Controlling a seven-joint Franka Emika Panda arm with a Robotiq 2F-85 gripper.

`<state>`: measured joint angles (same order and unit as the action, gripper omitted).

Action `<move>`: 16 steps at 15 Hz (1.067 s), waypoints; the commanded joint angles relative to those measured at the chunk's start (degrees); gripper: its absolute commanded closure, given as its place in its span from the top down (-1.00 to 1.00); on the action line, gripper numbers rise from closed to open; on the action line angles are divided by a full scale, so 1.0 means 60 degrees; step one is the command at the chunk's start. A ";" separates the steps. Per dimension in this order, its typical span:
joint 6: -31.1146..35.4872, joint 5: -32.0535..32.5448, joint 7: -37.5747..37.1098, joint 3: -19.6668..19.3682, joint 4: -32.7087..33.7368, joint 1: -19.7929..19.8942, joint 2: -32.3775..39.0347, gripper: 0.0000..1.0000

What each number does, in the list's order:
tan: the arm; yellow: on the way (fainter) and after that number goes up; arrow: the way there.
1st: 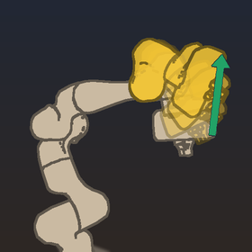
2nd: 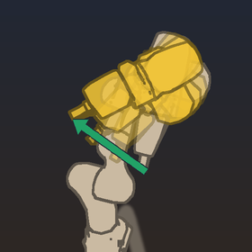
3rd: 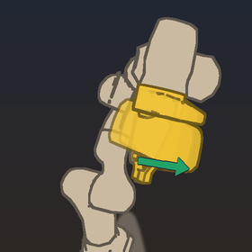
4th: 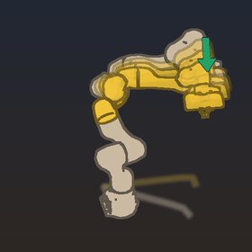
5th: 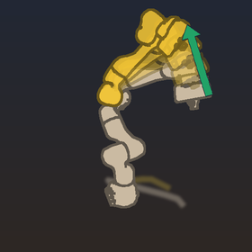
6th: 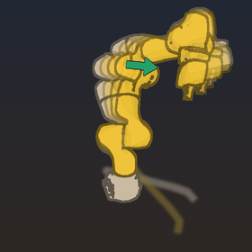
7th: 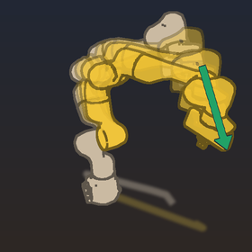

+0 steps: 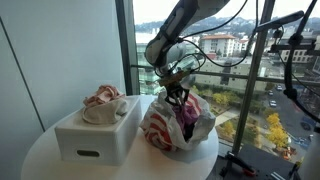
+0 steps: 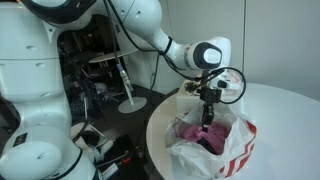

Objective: Remove the towel and shirts from the plastic bag and place them on top of the white container.

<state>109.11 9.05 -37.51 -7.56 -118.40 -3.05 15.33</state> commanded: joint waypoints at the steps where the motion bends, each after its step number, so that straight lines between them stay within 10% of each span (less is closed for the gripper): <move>1: -0.1889 0.0784 -0.1355 0.0023 0.0185 -0.0118 -0.0821 -0.81; 16: -0.1967 0.2348 -0.1991 0.1901 0.0371 0.0239 -0.6115 -0.80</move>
<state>96.51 20.81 -50.05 0.50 -118.48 -2.82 -17.14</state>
